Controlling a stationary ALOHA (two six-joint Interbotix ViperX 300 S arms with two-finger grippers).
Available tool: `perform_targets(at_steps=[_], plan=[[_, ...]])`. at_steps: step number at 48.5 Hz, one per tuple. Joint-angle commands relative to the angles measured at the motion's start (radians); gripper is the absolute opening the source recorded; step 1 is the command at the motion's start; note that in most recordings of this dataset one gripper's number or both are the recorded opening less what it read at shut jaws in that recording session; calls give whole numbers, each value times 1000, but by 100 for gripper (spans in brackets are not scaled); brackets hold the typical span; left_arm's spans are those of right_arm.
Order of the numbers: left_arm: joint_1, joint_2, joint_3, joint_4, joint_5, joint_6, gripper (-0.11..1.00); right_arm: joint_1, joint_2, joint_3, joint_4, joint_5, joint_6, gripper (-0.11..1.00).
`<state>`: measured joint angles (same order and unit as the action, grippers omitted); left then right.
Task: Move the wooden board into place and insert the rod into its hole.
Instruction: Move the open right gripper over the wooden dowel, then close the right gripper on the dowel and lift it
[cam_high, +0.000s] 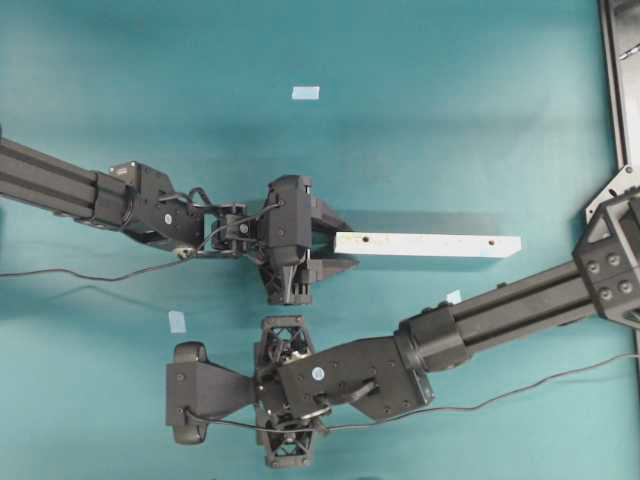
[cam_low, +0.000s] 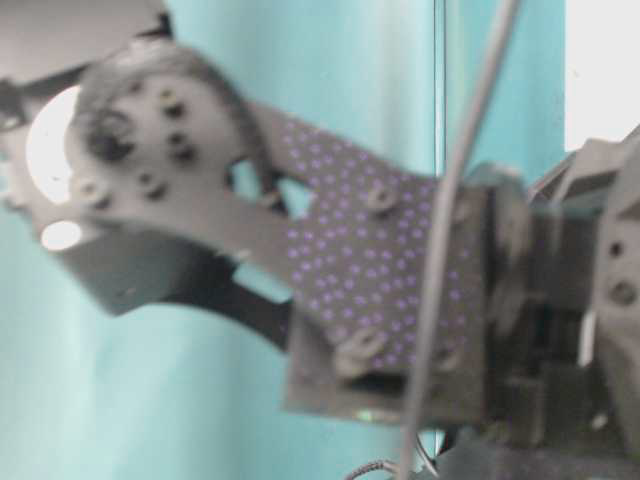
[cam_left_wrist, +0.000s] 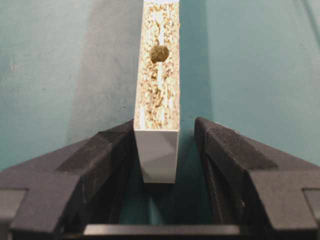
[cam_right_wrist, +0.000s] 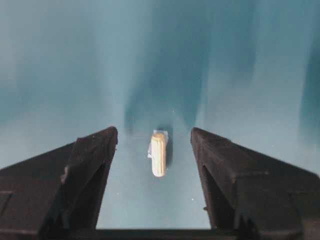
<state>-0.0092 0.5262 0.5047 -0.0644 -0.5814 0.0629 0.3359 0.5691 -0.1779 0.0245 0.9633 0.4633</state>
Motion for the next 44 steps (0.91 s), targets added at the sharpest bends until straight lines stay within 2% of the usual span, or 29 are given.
perform_targets(at_steps=[1,32,41,44], plan=[[23,-11,5,-3,5,2,54,-2,-25,-3,-2,-5,2,65],[14,-9,5,-3,5,2,54,-2,-25,18,-12,-49,3,64],[14,-11,5,-3,5,2,54,-2,-25,20,-12,-46,3,62],[14,-9,5,-3,5,2,54,-2,-25,20,-12,-46,3,58]])
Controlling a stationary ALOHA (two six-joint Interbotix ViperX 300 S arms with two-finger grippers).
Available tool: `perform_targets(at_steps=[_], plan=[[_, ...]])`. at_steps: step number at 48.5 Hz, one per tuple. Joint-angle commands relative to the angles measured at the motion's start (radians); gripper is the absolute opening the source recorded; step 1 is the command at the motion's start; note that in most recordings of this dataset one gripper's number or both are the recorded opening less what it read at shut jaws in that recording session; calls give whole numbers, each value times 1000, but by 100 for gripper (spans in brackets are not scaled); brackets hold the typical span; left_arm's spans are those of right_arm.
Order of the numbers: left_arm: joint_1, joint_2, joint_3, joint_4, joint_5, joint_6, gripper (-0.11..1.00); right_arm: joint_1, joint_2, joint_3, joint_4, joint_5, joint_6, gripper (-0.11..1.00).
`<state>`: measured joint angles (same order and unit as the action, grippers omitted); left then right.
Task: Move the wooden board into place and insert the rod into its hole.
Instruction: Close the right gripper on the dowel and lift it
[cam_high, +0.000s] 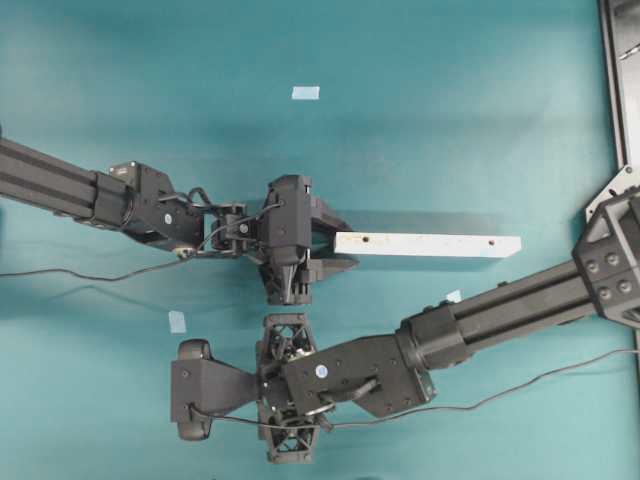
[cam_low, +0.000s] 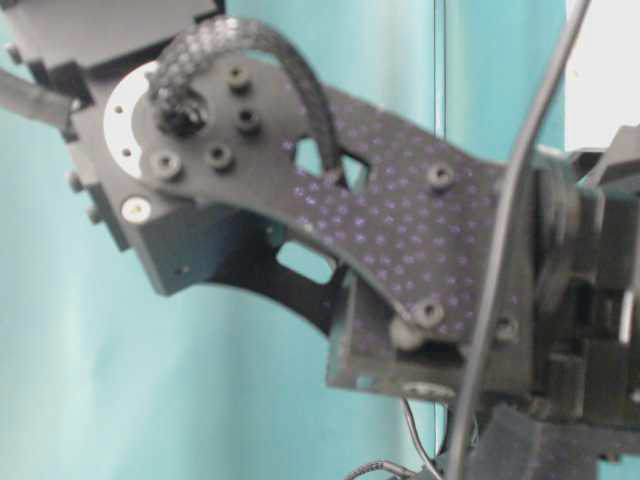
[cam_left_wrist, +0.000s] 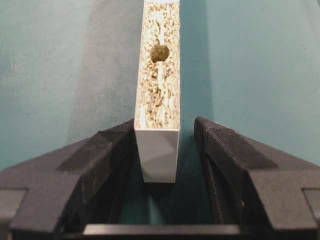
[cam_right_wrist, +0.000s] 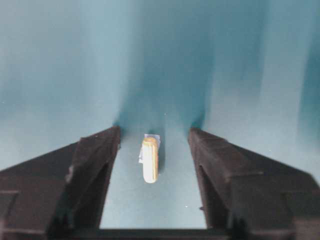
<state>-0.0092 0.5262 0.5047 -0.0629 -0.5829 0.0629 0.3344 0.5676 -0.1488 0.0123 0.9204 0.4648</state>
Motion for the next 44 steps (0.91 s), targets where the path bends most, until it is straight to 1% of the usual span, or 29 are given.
perform_targets(at_steps=[1,4,8,11,13,23,32,38,44], plan=[[14,-9,5,-5,6,2,54,0,-23,-9,0,-3,2,56],[14,-11,6,-5,6,2,54,2,-23,-6,0,-6,2,46],[14,-9,6,-5,6,2,54,2,-23,-6,0,-3,2,30],[14,-9,5,-5,6,2,54,5,-23,-5,0,-2,2,23],[14,-9,6,-5,6,2,54,6,-23,-6,0,-2,2,20],[14,-9,6,-5,6,2,54,18,-23,-6,0,0,2,17],[14,-8,5,-5,6,2,54,20,-25,-5,-5,0,2,10],[14,-6,6,-5,6,2,54,21,-40,-5,-28,2,2,10],[14,-6,5,-5,6,2,54,20,-69,-5,-66,3,2,10]])
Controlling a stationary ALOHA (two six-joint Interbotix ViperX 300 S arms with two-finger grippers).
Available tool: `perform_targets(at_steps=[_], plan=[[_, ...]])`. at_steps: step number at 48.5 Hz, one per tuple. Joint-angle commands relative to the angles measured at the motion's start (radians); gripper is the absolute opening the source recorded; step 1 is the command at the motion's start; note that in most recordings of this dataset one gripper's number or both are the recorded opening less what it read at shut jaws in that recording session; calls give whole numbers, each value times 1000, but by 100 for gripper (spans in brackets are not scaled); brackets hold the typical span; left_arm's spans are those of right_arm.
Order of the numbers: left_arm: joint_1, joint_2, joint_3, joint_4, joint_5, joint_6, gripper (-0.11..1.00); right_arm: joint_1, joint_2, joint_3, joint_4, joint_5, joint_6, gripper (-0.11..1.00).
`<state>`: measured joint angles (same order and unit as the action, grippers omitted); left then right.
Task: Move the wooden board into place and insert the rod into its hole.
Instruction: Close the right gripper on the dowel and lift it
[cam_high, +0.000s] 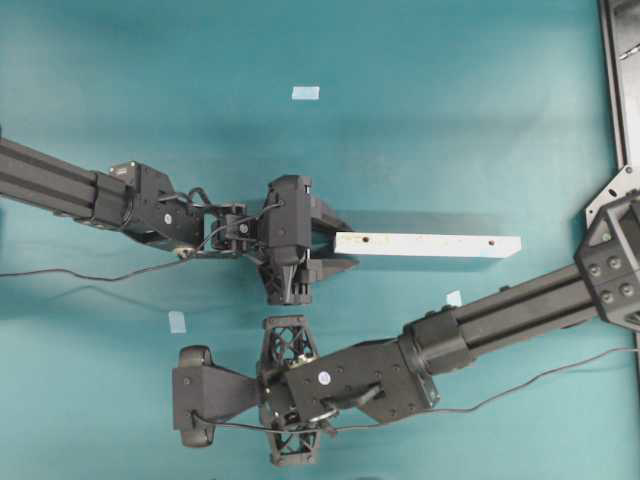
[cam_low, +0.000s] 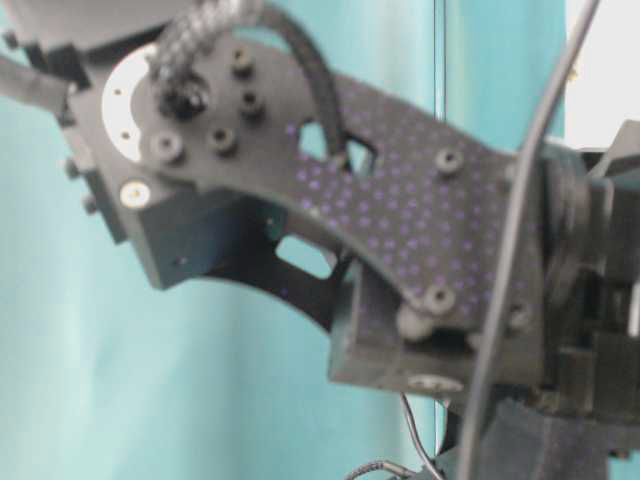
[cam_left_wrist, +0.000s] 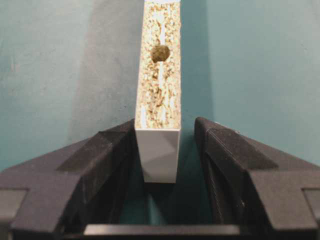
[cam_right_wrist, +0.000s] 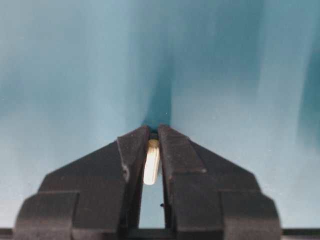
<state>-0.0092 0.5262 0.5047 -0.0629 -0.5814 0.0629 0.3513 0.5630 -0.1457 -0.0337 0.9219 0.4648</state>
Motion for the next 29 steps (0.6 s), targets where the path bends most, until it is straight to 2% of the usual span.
perform_targets(at_steps=[1,15,29], plan=[[14,-6,6,-5,5,2,54,3,-69,-8,-28,2,2,10],[14,-6,5,-5,5,2,54,-21,-187,-8,-115,-5,2,10],[14,-8,6,-5,5,2,54,-46,-298,12,-137,-49,0,10]])
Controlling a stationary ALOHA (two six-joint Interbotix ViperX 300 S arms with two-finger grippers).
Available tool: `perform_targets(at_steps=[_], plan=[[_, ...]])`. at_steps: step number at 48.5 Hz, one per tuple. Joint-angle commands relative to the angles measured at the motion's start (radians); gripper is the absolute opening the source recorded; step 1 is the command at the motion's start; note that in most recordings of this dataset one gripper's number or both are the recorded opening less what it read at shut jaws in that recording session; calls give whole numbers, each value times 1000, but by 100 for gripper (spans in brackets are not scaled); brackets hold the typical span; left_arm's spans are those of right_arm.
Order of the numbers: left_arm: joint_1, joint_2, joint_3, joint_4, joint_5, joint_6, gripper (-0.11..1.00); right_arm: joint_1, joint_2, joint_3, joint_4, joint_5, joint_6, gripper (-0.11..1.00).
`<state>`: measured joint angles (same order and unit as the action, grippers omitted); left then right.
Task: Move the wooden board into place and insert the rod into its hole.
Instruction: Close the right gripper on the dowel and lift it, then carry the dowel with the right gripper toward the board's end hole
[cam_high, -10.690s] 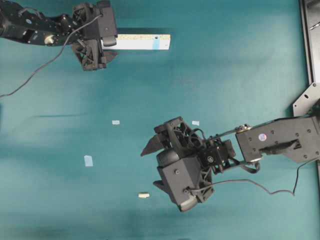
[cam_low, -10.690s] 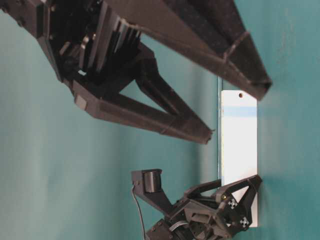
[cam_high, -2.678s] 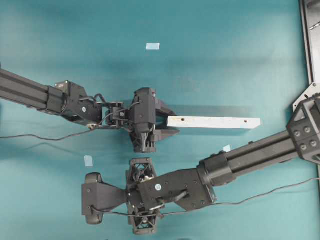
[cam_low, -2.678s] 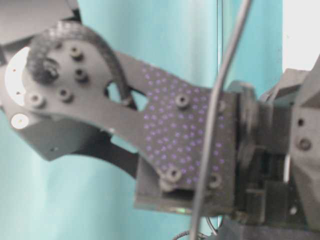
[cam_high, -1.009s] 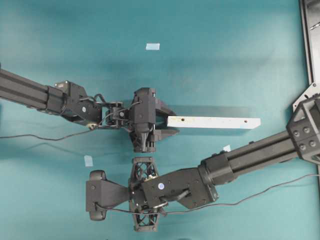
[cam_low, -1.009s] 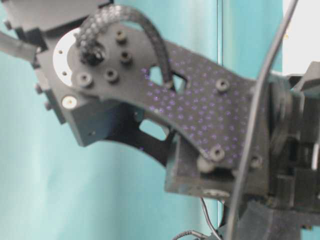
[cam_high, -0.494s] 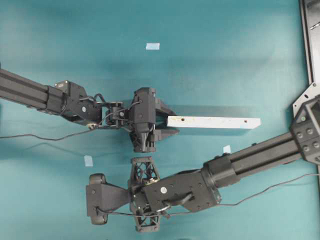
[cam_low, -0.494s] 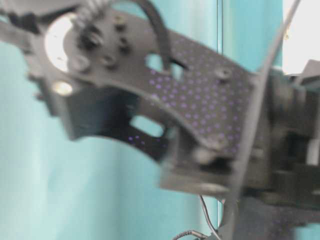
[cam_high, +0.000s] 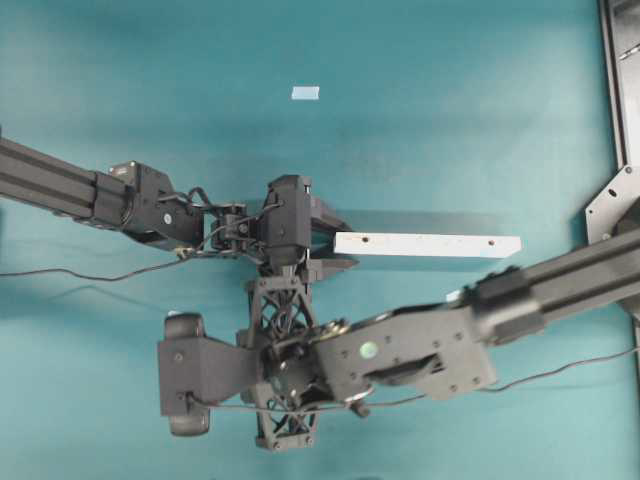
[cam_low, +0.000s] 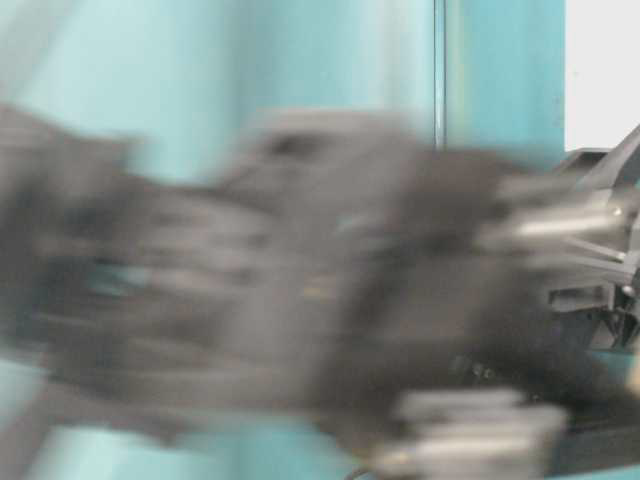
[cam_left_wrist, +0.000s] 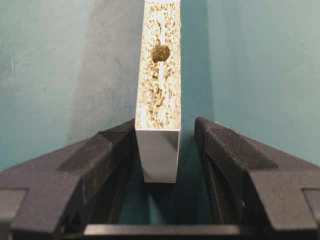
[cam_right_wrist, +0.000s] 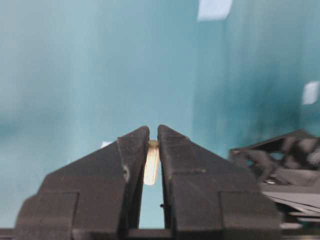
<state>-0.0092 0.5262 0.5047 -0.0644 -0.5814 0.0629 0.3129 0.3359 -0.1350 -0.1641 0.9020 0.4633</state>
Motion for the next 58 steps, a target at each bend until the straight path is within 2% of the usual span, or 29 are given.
perform_targets(at_steps=[1,18,32,48,58], plan=[[14,-8,5,-3,5,2,54,-11,-80,9,-6,-41,2,10],[9,-12,5,-3,5,2,54,-34,-253,249,-97,-391,2,10],[6,-14,5,-3,5,2,54,-75,-356,407,-169,-528,2,10],[6,-12,-3,-3,5,2,53,-155,-543,612,-175,-709,-6,10],[6,-12,-3,-3,5,2,53,-206,-698,799,-178,-868,-23,10]])
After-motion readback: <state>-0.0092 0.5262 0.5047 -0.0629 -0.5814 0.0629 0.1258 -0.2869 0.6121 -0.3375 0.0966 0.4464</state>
